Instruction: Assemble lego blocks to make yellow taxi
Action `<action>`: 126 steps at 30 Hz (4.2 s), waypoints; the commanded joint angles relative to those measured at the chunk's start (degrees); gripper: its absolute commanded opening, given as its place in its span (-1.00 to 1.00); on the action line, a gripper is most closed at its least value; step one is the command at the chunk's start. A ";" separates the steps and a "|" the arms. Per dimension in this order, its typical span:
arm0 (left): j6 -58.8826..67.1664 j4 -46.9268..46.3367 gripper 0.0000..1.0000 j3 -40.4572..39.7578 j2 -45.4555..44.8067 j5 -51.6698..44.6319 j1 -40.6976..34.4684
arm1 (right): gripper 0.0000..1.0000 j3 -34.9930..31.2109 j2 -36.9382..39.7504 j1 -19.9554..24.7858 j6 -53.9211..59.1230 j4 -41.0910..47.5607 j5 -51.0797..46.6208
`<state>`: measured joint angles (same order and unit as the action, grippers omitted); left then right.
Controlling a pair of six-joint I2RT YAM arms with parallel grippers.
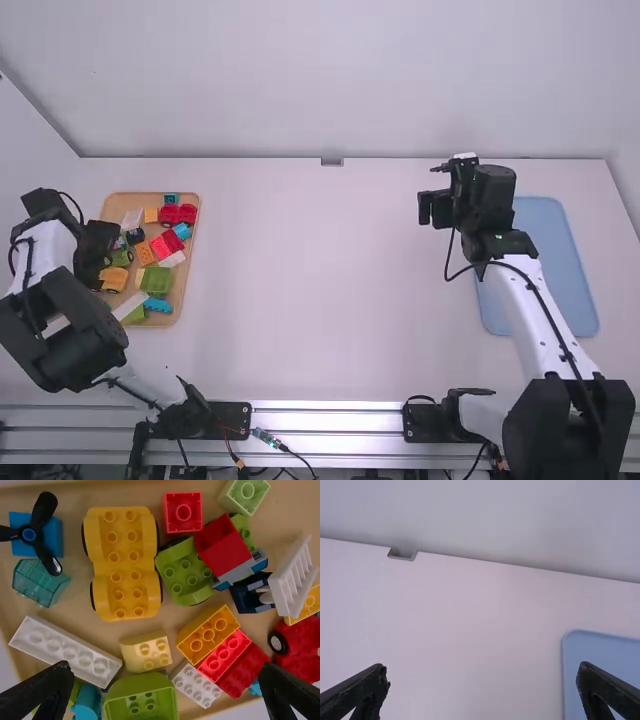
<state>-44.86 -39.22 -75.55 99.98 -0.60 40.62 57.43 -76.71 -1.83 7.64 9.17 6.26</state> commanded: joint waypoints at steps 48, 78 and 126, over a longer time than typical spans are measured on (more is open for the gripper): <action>3.90 1.51 0.93 -2.95 14.76 7.76 0.66 | 0.99 1.86 -0.40 -0.09 -0.35 -1.22 0.13; 3.88 3.74 0.64 -0.87 16.11 9.64 0.63 | 0.99 1.86 -0.40 -0.13 -0.37 -1.27 0.11; 4.32 4.59 -0.95 -0.92 15.20 7.54 0.63 | 0.99 1.86 -0.40 -0.09 -0.35 -1.29 0.11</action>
<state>-39.70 -33.32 -74.35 115.07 7.11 40.77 57.43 -76.71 -1.83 7.57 7.90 6.31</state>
